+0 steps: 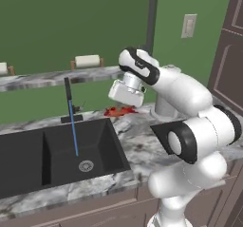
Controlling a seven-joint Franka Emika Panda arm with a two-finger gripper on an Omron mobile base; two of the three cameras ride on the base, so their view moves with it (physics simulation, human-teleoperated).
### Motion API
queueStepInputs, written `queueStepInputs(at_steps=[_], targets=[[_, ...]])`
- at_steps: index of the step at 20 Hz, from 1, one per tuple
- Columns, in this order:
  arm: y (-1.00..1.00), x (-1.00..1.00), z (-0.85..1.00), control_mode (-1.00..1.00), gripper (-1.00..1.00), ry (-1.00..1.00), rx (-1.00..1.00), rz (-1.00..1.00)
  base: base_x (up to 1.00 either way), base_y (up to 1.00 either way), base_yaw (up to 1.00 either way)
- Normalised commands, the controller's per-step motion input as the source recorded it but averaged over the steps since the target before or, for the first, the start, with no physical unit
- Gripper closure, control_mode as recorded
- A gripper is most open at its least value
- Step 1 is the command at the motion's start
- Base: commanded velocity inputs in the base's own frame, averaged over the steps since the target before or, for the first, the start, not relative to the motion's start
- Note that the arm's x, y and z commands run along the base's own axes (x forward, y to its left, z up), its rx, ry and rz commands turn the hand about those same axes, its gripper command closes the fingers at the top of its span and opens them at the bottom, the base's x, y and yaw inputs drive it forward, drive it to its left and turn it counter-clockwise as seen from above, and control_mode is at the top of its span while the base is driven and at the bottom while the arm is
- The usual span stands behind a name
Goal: Take the fish out of the fridge, briefly rinse it in the sink, and place it on the tray next to the sink.
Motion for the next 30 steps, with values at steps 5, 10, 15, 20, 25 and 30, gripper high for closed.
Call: queueStepInputs(at_steps=[5, 10, 15, 20, 25, 30], targets=[[0.49, 0.22, -0.53, -1.00, 1.00, 0.00, 0.00, 0.09, 0.00, 0.00, 0.00], [0.16, 0.36, -0.44, -1.00, 1.00, 0.00, 0.06, 0.06, 0.00, 0.00, 0.00], [0.13, 0.39, -0.39, -1.00, 1.00, -0.01, 0.14, 0.07, 0.00, 0.00, 0.00], [0.28, 0.48, -0.38, -1.00, 1.00, -0.01, 0.11, 0.03, 0.00, 0.00, 0.00], [0.29, 0.48, -0.28, -1.00, 1.00, -0.01, 0.07, 0.00, 0.00, 0.00, 0.00], [0.30, 0.48, -0.17, -1.00, 1.00, 0.00, 0.06, 0.00, 0.00, 0.00, 0.00]])
